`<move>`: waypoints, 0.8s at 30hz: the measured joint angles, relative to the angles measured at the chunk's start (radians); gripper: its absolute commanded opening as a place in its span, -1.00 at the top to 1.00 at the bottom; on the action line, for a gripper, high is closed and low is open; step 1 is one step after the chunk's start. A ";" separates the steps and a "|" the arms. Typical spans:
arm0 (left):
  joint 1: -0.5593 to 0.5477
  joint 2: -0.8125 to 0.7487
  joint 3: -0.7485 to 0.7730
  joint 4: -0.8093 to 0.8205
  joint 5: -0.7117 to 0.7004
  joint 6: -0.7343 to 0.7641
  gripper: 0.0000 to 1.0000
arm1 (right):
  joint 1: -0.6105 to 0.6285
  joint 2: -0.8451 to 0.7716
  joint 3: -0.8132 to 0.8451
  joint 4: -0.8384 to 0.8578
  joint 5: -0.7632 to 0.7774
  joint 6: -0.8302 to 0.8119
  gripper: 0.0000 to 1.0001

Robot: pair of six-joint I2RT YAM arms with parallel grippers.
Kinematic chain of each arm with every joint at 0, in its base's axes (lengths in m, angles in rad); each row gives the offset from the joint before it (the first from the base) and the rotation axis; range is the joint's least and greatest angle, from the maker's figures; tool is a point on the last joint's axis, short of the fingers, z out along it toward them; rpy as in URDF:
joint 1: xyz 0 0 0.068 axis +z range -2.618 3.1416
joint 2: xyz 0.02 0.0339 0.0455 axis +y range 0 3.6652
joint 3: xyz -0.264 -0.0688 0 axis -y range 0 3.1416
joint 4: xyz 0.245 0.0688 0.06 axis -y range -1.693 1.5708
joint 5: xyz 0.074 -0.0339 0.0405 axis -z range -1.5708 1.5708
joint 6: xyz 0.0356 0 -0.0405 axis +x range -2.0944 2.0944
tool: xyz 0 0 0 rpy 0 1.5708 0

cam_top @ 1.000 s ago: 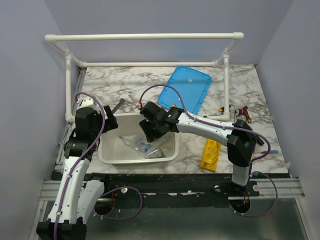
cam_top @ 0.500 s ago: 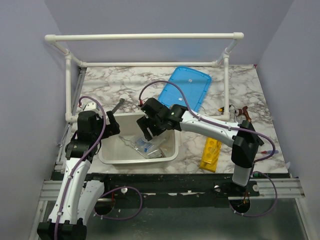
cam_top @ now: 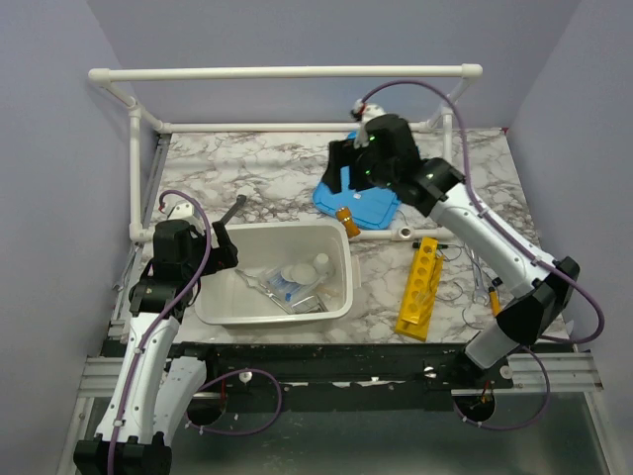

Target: Organize the chemistry lab equipment

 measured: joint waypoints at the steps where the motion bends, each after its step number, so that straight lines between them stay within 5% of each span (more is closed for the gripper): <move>1: 0.000 0.001 0.000 0.000 0.002 0.001 -0.68 | -0.059 -0.019 -0.016 0.027 -0.002 0.004 -0.70; 12: 0.006 0.031 -0.010 0.005 0.010 0.010 -0.16 | -0.535 0.074 -0.191 0.229 -0.080 0.117 -0.29; 24: 0.013 0.055 -0.010 0.011 0.010 0.026 0.39 | -0.580 0.404 -0.155 0.256 -0.065 0.134 -0.11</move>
